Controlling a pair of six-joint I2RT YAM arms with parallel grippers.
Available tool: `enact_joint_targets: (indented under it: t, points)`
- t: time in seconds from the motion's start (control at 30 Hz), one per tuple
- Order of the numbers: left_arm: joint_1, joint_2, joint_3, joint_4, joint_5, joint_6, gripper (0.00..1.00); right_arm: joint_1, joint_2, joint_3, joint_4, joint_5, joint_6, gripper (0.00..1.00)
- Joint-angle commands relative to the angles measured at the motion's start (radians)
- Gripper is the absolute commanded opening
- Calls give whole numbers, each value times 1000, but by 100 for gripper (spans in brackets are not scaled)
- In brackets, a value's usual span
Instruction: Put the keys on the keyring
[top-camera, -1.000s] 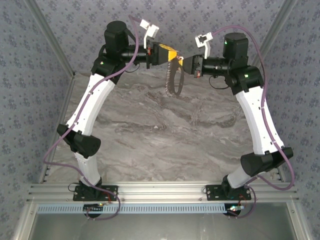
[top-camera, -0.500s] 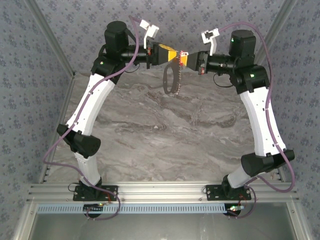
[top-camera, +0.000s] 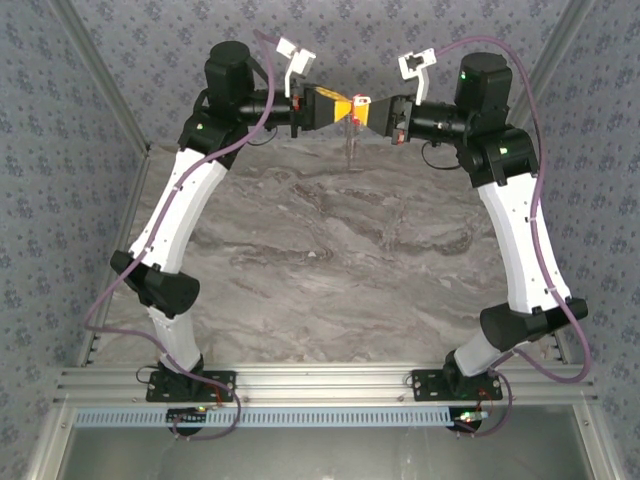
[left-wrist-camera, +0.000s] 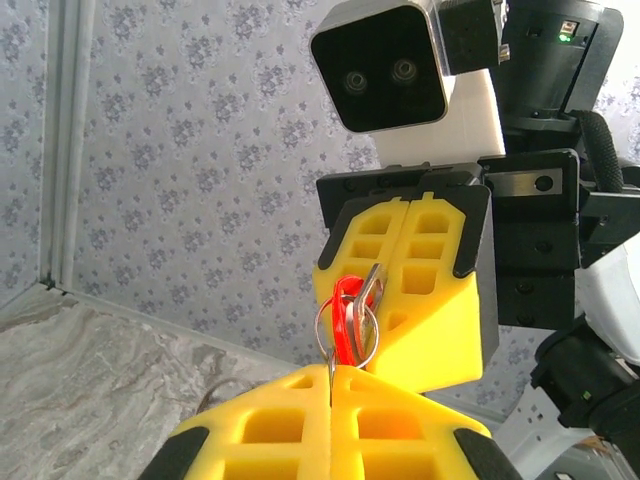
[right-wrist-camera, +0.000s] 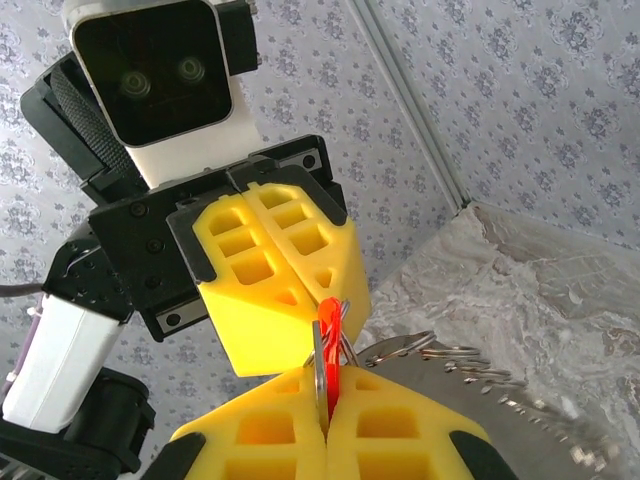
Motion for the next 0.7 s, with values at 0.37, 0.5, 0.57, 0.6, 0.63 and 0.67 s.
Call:
enact_joint_targets:
  t: [0.37,0.5,0.57,0.6,0.63,0.67]
  points:
    - [90,-260,-345,150,-298,-37,58,-36,-25,-311,97,52,20,0]
    - [109,-310,-426,149,-344,-41,96,-43,1,-413,162,83,35,0]
    - [117,-332,-463,150,-376,-42,98,-45,25,-454,199,107,43,0]
    - [122,-344,-484,152,-394,-45,98,-46,46,-473,221,115,44,0]
    - [126,-353,-499,150,-412,-48,98,-46,66,-491,240,126,51,0]
    - [131,-365,-518,145,-438,-49,98,-48,95,-502,256,132,57,0]
